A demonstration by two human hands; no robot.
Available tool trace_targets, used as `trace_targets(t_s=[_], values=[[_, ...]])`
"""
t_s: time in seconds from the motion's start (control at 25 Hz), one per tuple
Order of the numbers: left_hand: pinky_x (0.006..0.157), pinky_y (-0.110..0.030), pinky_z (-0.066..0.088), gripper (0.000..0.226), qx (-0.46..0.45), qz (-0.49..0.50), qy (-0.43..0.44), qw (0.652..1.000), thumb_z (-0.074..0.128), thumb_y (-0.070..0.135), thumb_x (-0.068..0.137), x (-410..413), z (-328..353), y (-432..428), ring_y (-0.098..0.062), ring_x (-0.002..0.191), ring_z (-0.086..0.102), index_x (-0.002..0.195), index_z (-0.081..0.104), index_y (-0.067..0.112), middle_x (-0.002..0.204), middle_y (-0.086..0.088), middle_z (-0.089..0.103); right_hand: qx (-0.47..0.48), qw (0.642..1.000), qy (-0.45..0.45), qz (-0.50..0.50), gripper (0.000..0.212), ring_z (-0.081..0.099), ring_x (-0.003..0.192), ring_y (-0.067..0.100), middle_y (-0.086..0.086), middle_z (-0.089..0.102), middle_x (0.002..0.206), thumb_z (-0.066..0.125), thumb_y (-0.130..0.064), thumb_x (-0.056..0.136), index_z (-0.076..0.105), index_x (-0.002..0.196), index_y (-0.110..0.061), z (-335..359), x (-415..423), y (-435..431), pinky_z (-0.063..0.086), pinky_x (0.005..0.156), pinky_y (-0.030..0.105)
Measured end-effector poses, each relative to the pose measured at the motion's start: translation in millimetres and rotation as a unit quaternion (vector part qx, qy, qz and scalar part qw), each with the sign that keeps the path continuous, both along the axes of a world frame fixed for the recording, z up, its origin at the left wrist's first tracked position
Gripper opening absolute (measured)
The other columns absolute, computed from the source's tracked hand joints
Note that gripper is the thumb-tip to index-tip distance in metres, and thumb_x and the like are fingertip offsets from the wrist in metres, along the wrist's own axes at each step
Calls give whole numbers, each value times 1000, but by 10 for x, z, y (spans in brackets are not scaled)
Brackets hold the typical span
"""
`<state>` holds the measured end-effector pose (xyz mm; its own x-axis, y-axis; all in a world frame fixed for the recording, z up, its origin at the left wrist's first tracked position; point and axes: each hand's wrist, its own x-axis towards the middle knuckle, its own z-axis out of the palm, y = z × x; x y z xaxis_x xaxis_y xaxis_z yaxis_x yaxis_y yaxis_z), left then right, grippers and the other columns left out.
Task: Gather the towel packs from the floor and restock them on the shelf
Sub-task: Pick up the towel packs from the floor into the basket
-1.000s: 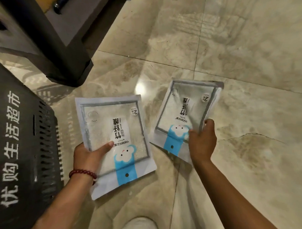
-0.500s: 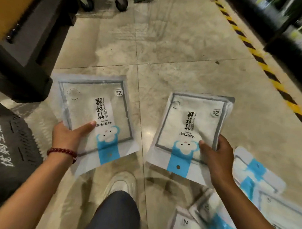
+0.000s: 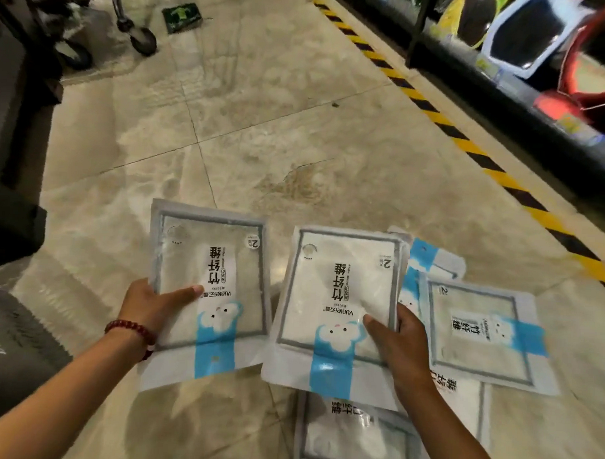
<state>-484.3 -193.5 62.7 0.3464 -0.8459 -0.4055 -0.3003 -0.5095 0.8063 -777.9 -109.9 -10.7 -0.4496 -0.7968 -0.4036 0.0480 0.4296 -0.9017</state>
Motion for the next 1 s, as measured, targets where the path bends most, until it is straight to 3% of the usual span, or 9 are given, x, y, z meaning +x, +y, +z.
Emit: trace_targets(t_s=[0.08, 0.24, 0.4, 0.48, 0.52, 0.6, 0.68, 0.84, 1.0], values=[[40, -13, 44, 17, 15, -29, 13, 999, 74, 0, 72, -110, -256, 53, -8, 47, 59, 84, 63, 0, 59, -1, 69, 2, 1000, -25, -18, 27, 68, 84, 22, 4, 71, 93, 69, -2, 79, 66, 104, -12, -182, -44, 135, 54, 78, 37], [57, -30, 56, 19, 92, -67, 118, 986, 74, 18, 74, -391, -808, 239, -21, 64, 68, 86, 66, 5, 87, -18, 71, 18, 997, -73, -28, 26, 69, 86, 25, 7, 74, 92, 69, 0, 78, 67, 101, -13, -438, 70, 407, 56, 78, 39], [54, -30, 52, 80, 162, -150, 143, 965, 72, 74, 42, -722, -1103, 499, -27, 64, 67, 85, 66, 7, 65, -6, 72, 36, 998, -43, 17, 20, 68, 79, 6, -7, 74, 84, 70, -4, 80, 65, 91, -20, -605, 333, 651, 52, 74, 22], [56, -32, 57, 95, 182, -169, 192, 949, 82, 67, 21, -789, -1209, 551, -30, 69, 70, 90, 67, 3, 78, -16, 73, 39, 998, 6, 44, 17, 67, 83, 5, -6, 72, 88, 69, -11, 82, 63, 92, -23, -663, 378, 724, 51, 76, 20], [55, -32, 57, 89, 190, -180, 192, 946, 89, 55, 22, -814, -1278, 570, -29, 70, 71, 91, 67, 3, 81, -17, 73, 52, 997, 27, 51, 16, 66, 85, 8, -5, 71, 91, 69, -16, 82, 62, 94, -22, -702, 382, 764, 51, 78, 22], [52, -31, 56, 53, 193, -197, 174, 945, 89, 26, 47, -867, -1348, 576, -24, 65, 71, 90, 67, 4, 82, -16, 73, 85, 995, 45, 37, 20, 65, 83, 15, 0, 68, 90, 72, -23, 80, 62, 96, -16, -749, 329, 830, 52, 76, 27], [56, -32, 57, 29, 183, -199, 158, 950, 78, 8, 63, -912, -1349, 526, -24, 66, 71, 89, 67, 5, 84, -16, 73, 81, 995, 21, -59, 24, 62, 77, 18, 2, 65, 82, 75, -24, 78, 62, 94, -12, -766, 135, 819, 51, 69, 24], [49, -27, 56, 17, 167, -178, 161, 956, 72, 0, 72, -937, -1368, 310, -18, 58, 70, 86, 64, 6, 69, -6, 73, 154, 931, 89, -319, 35, 56, 81, 20, 3, 60, 88, 72, -36, 79, 59, 98, -9, -850, -611, 685, 45, 74, 26], [55, -32, 58, 24, 180, -159, 164, 957, 72, 1, 71, -916, -1461, 230, -27, 67, 70, 94, 64, 2, 84, -15, 73, 237, 894, -13, -379, 63, 55, 95, 27, 6, 55, 96, 76, -54, 66, 56, 99, -5, -1163, -968, 463, 50, 85, 41]])
